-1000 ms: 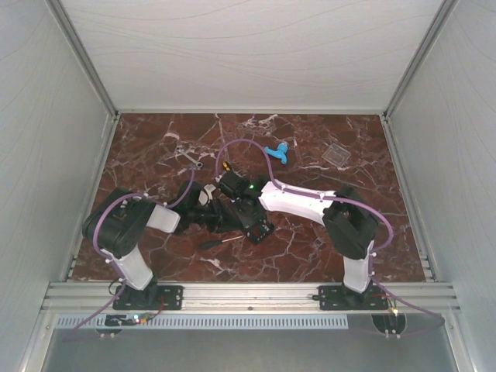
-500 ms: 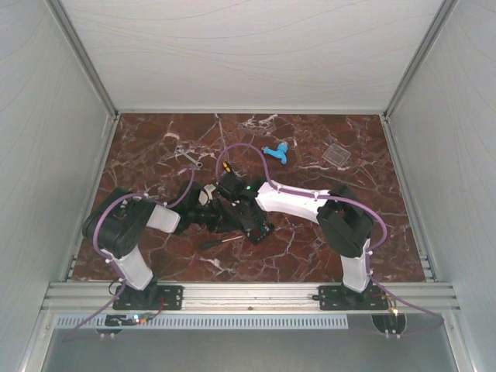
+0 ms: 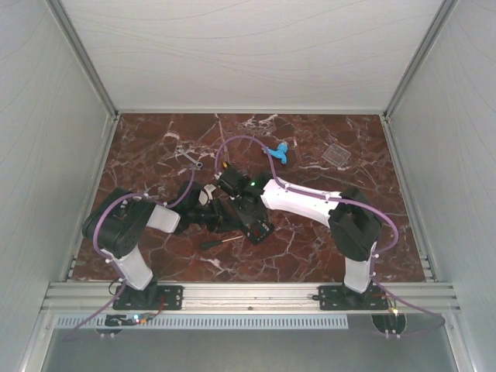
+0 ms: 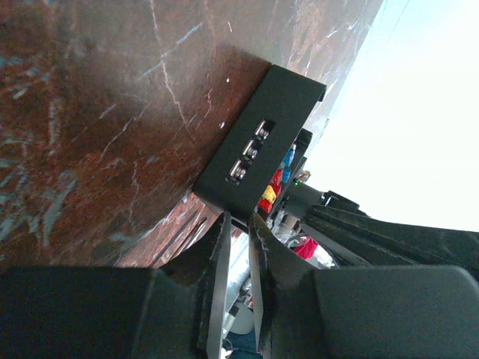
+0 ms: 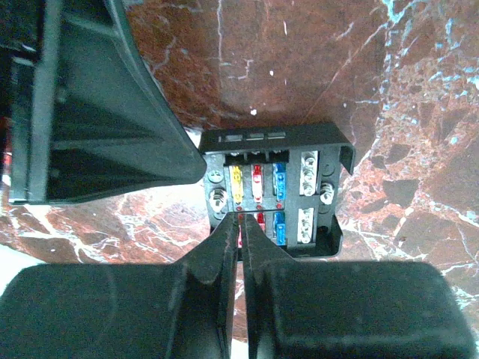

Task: Snap on the fuse box
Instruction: Install the fuse at the fuse box base.

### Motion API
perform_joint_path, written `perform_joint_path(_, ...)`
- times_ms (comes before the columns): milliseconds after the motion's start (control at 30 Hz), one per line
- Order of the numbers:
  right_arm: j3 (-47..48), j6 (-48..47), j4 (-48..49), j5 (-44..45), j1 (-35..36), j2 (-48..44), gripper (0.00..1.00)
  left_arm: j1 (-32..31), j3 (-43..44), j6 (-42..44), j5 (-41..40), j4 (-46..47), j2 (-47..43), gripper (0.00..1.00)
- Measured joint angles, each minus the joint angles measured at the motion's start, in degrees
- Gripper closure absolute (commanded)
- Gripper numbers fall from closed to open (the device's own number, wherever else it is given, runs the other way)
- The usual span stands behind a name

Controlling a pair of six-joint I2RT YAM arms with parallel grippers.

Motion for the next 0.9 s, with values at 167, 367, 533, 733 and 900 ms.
perform_joint_path(167, 1.03, 0.02, 0.63, 0.13, 0.00, 0.02, 0.97, 0.00, 0.00, 0.00, 0.02, 0.02, 0.00, 0.85)
perform_joint_path(367, 1.09, 0.04, 0.66, 0.02, 0.00, 0.79, 0.97, 0.00, 0.00, 0.00, 0.02, 0.02, 0.00, 0.86)
perform_joint_path(533, 1.22, 0.04, 0.63, -0.04, 0.00, 2.56, 0.98, 0.00, 0.00, 0.00, 0.02, 0.02, 0.00, 0.86)
perform_joint_path(733, 1.25, 0.04, 0.55, -0.04, 0.00, 3.61, 1.00, 0.00, 0.00, 0.00, 0.02, 0.02, 0.00, 0.86)
perform_joint_path(900, 1.64, 0.04, 0.04, -0.09, 0.00, 3.98, 1.00, 0.00, 0.00, 0.00, 0.02, 0.02, 0.00, 0.86)
